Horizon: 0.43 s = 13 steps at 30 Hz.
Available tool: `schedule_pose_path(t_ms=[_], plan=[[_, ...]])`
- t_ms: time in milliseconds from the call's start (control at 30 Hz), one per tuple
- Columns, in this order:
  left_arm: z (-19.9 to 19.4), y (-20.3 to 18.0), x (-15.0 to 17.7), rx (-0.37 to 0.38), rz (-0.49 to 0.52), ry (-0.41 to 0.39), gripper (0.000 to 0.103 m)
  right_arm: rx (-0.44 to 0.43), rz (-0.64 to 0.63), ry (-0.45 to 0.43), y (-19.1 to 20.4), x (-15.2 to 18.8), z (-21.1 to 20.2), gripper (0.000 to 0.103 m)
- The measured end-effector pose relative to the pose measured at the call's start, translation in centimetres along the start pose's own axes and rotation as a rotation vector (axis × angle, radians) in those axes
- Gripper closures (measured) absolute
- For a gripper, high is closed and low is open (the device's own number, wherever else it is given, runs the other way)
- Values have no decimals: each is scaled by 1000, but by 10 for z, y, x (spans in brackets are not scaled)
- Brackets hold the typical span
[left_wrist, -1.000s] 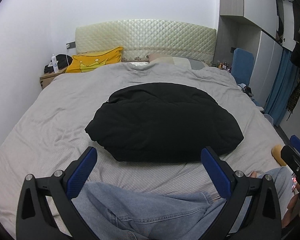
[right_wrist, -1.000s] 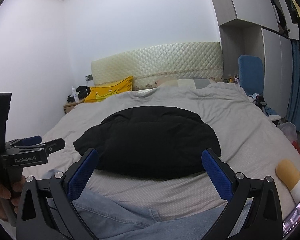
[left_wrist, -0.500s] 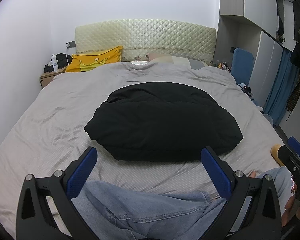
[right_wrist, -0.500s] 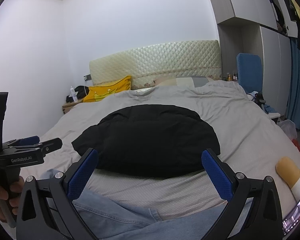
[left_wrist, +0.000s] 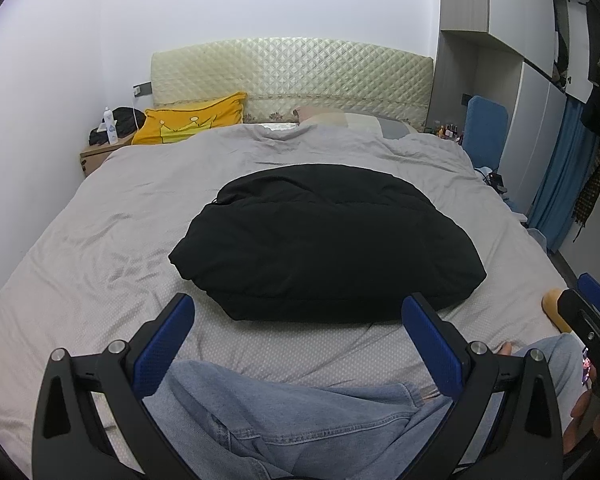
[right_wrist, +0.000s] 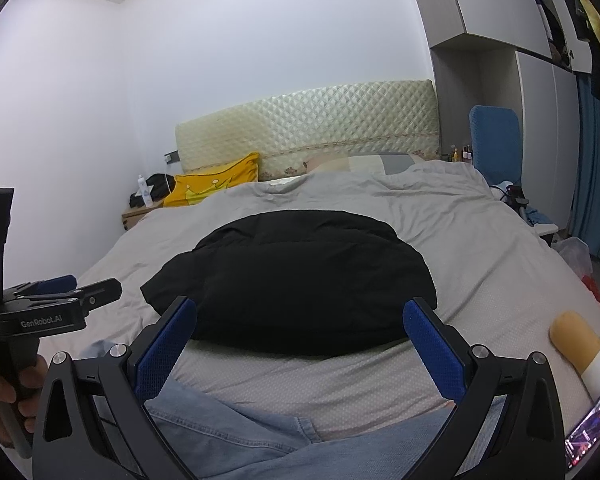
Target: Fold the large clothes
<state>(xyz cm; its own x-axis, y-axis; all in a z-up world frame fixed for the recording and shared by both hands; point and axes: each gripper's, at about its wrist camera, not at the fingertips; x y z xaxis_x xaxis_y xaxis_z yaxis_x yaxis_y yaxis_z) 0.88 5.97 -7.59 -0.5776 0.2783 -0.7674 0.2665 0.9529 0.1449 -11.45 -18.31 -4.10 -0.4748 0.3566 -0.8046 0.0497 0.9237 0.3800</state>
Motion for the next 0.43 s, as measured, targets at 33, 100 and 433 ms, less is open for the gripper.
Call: schedule_pose_path(t_ms=[33, 100, 433], plan=[[0, 0, 0, 0, -1, 0, 0, 0, -1, 0, 0, 0, 0, 0], [0, 0, 0, -2, 0, 1, 0, 0, -2, -2, 0, 0, 0, 0], [0, -2, -1, 2, 2, 7, 0, 2, 0, -2, -4, 0, -1, 0]])
Point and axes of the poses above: each gripper's, at about its wrist camera, not at the fingertips, and z roughly the way its jaws point, y to its left, x to its underside, and after that the axes turned 13 degrees about z, right-handed
